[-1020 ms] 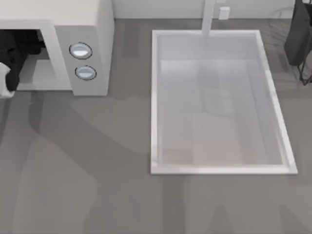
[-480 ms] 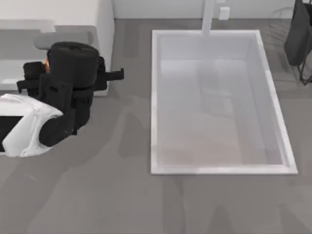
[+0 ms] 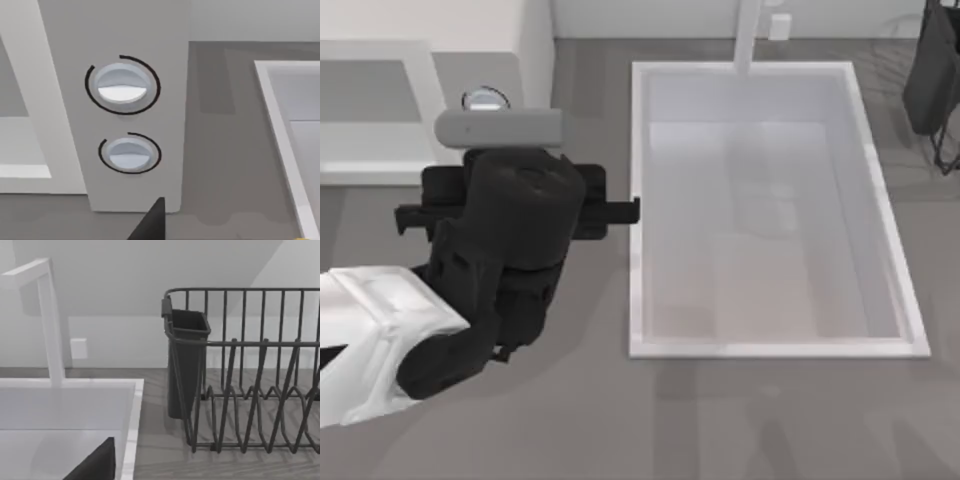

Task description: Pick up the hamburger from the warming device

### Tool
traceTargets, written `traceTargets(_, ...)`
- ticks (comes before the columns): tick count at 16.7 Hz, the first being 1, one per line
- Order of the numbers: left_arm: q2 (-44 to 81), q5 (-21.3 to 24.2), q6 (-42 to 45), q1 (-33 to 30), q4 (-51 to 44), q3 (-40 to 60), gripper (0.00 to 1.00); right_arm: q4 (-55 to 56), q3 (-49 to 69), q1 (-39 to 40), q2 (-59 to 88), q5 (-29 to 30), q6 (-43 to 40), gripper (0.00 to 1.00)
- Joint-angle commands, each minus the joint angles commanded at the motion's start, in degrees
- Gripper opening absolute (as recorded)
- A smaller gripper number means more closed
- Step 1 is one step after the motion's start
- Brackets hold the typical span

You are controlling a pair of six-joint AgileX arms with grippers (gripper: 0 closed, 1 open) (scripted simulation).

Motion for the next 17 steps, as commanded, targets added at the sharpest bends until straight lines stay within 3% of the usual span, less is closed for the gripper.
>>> traceTargets(6,7.1,-0.3,0.1,1.0,7.1,-1.7,0.00,0.0,0.0,0.0,0.0,0.0,0.0,1.00)
traceTargets(13,25.4,-0.1,0.0,0.0,34.4,-8.1,0.00,0.0,0.0,0.0,0.0,0.0,0.0,1.00)
traceTargets(17,32.1,0.4,0.2,0.0,43.6,-11.1,0.00,0.0,0.0,0.0,0.0,0.0,0.0,1.00)
